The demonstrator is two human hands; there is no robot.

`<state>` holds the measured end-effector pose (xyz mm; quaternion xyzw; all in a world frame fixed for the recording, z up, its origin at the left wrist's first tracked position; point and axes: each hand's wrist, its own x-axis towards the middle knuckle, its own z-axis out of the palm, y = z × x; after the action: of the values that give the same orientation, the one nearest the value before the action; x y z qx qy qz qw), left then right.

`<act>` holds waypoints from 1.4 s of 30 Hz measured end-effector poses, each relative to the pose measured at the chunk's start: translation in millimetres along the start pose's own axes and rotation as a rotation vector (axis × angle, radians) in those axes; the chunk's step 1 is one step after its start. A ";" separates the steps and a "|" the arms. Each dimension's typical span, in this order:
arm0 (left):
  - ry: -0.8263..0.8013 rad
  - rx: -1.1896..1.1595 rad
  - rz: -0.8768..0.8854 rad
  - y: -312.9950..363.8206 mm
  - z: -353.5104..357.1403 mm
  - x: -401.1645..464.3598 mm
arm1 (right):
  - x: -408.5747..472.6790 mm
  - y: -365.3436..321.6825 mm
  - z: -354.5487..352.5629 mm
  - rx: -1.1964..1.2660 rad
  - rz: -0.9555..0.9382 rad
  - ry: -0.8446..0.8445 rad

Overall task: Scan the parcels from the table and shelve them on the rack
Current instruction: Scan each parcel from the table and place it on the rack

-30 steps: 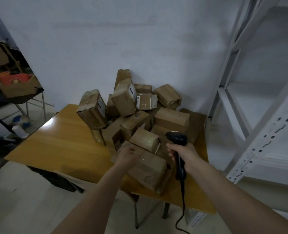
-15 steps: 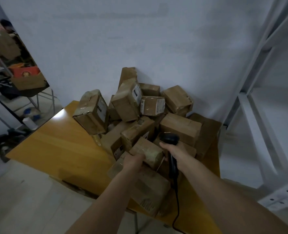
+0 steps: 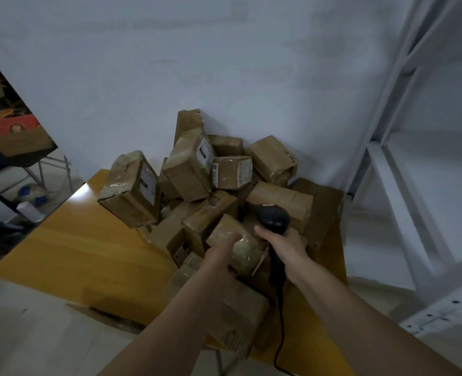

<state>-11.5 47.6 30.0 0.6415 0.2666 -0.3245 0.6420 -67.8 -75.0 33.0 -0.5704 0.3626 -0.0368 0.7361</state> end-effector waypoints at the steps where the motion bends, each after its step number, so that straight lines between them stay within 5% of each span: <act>1: -0.024 -0.035 0.012 1.8 1.3 -0.7 | -2.9 0.2 0.3 0.010 -0.013 0.015; 12: -0.237 0.116 0.153 19.5 4.7 18.4 | -33.3 -20.3 -10.7 0.104 -0.208 0.110; 16: -0.503 0.001 0.174 38.3 -12.1 -8.7 | -29.5 -40.5 -34.2 0.323 -0.236 0.253; 25: -0.867 -0.335 -0.041 29.5 -13.6 -31.4 | -27.7 -38.8 -22.1 0.478 -0.139 0.040; 35: -0.884 -0.499 -0.073 18.0 -16.1 -33.0 | -38.7 -46.3 -14.4 0.321 -0.191 -0.085; 42: -0.711 0.084 0.165 42.2 -36.2 -11.9 | -42.5 -58.9 -22.5 0.148 -0.200 0.005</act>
<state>15.6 83.1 65.3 0.5338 -0.0396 -0.4850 0.6916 -90.8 -93.8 103.1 -0.5478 0.3021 -0.1380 0.7678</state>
